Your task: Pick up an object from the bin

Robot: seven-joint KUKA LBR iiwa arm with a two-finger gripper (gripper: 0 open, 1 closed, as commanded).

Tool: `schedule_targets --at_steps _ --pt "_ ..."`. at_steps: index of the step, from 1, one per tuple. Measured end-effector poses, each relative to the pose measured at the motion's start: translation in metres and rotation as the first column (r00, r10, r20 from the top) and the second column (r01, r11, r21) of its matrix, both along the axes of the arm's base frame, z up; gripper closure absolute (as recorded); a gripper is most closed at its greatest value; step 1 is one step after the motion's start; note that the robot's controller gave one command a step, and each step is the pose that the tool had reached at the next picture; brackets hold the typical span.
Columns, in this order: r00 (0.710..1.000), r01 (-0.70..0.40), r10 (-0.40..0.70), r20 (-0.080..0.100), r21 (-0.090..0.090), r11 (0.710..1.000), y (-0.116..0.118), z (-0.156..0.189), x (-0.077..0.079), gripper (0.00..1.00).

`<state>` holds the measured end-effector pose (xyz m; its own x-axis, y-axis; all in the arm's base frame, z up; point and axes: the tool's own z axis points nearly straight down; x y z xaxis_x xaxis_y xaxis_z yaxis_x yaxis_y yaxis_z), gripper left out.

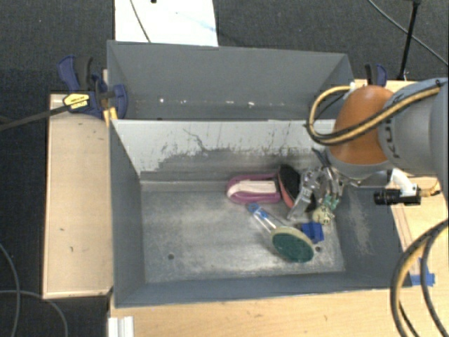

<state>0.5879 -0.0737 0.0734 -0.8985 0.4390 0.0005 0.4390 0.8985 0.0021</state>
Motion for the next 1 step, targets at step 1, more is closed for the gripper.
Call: schedule_targets --at_steps 1 --pt "0.998 0.056 -0.056 0.010 -0.001 0.998 0.0027 0.0009 -0.0075 1.00"
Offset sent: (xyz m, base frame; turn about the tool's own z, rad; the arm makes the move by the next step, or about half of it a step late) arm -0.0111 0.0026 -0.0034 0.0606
